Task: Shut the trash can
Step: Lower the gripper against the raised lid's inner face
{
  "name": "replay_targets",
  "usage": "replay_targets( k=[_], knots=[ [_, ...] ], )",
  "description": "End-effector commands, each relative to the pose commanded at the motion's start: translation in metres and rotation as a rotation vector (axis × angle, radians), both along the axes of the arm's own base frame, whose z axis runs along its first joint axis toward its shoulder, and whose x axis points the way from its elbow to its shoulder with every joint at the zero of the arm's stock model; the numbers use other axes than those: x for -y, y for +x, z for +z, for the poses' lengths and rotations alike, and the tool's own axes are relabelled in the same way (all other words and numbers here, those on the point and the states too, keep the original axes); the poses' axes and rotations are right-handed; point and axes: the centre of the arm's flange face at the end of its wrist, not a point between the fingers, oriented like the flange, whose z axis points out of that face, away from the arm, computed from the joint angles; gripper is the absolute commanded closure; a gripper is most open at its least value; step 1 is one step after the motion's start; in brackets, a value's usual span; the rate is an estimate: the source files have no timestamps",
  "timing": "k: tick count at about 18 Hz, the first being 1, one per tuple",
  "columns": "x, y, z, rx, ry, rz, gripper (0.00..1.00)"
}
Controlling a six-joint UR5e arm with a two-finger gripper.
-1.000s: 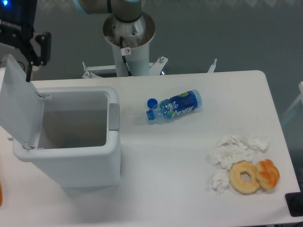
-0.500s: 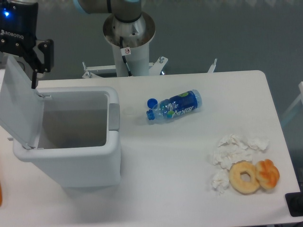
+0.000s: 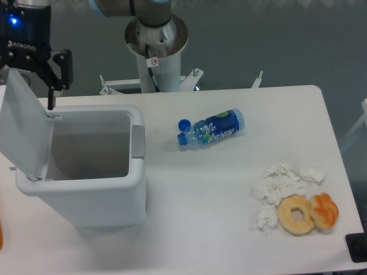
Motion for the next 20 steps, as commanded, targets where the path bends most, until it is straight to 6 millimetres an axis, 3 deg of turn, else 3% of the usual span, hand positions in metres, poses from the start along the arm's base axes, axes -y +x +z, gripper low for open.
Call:
replay_targets(
  k=[4, 7, 9, 20],
  knots=[
    [0.003, -0.005, 0.003, -0.014, 0.0, 0.014, 0.0],
    [0.008, -0.024, 0.006, -0.023, 0.003, 0.05, 0.0],
    [0.009, -0.027, 0.007, -0.025, 0.004, 0.053, 0.0],
    [0.011, -0.063, -0.01, -0.035, -0.028, 0.071, 0.0]
  ],
)
